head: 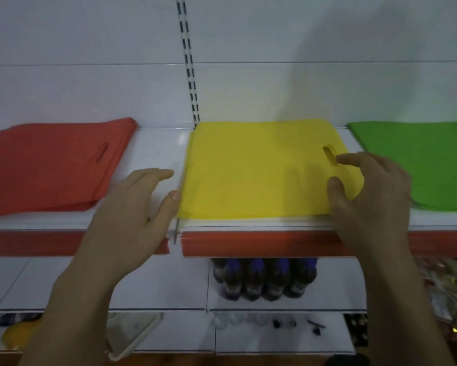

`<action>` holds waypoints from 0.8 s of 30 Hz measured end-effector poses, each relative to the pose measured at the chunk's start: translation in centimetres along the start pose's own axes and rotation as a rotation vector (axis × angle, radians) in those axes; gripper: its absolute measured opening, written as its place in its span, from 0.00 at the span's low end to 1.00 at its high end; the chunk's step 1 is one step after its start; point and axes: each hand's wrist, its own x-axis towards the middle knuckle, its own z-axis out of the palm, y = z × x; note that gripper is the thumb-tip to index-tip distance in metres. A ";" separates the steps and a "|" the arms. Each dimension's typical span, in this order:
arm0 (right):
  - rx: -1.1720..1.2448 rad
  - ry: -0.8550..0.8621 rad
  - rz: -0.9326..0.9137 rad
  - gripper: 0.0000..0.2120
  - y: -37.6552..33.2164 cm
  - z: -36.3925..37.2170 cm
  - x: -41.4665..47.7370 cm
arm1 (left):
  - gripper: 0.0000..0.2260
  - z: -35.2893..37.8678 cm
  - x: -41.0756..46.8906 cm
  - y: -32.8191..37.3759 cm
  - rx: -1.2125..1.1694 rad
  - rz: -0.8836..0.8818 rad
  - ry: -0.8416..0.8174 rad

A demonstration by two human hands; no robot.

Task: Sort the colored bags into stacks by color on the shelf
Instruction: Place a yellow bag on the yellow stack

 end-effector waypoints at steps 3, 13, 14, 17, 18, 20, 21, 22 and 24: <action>0.060 -0.031 -0.069 0.14 -4.0 1.4 -2.1 | 0.20 -2.6 -1.4 -2.4 -0.036 -0.005 0.076; 0.293 -0.278 -0.351 0.15 -24.5 11.4 -11.0 | 0.18 -15.1 -9.5 -17.5 0.047 -0.163 0.269; 0.314 -0.306 -0.389 0.15 -26.8 12.6 -12.0 | 0.18 -16.7 -10.7 -19.4 0.066 -0.191 0.288; 0.412 -0.445 -0.510 0.14 -34.0 16.2 -15.6 | 0.19 -21.2 -15.2 -24.6 0.131 -0.288 0.329; 0.462 -0.513 -0.553 0.14 -36.5 17.4 -17.1 | 0.19 -22.7 -16.9 -26.2 0.163 -0.330 0.350; 0.542 -0.636 -0.667 0.15 -41.4 19.8 -20.2 | 0.19 -25.6 -20.3 -28.9 0.228 -0.428 0.403; 0.563 -0.694 -0.729 0.15 -43.7 20.9 -21.7 | 0.19 -26.9 -22.1 -30.1 0.254 -0.479 0.427; 0.579 -0.748 -0.787 0.16 -45.9 21.8 -23.2 | 0.19 -28.2 -23.7 -31.1 0.278 -0.525 0.446; 0.606 -0.832 -0.879 0.16 -50.2 23.4 -25.7 | 0.18 -30.8 -26.7 -32.8 0.329 -0.621 0.477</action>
